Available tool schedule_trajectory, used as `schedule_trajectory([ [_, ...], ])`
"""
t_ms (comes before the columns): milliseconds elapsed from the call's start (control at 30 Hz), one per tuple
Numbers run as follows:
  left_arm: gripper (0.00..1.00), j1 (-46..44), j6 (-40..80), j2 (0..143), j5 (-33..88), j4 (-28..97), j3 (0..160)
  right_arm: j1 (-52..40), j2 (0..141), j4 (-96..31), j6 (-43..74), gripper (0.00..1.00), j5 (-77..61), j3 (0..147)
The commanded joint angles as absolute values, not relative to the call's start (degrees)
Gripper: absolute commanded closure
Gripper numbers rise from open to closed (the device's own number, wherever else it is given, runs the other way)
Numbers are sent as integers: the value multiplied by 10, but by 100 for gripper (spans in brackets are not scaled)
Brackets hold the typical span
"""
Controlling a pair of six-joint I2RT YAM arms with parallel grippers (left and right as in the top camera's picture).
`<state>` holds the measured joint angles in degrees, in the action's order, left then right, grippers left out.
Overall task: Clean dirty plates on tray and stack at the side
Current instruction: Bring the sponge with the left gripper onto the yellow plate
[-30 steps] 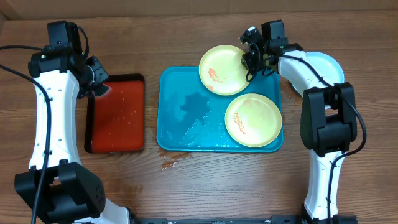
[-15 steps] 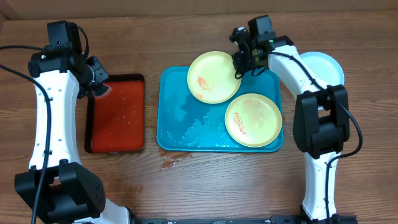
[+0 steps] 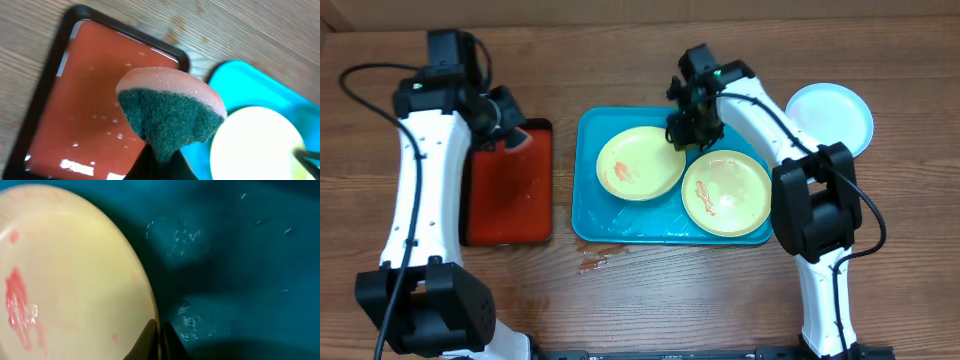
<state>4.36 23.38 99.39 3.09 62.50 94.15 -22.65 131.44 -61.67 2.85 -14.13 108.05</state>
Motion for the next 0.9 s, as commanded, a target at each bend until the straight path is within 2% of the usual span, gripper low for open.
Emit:
schedule_trajectory([
  [0,96,1,219,1021,45,618,946,-241,1309,-588,96,96,-140,1036],
  [300,96,-84,218,1106,106,600,946,-243,1309,-536,131,96,-127,1005],
  [433,96,-121,218,1135,106,569,946,-243,1309,-524,131,85,-127,1005],
  [600,96,-161,246,1181,105,529,946,-244,1309,-522,131,86,-127,1005],
  [667,96,-170,249,1198,105,523,946,-244,1309,-523,131,96,-127,1005],
  [867,96,-182,258,1242,115,518,946,-244,1310,-519,133,96,-125,1000],
])
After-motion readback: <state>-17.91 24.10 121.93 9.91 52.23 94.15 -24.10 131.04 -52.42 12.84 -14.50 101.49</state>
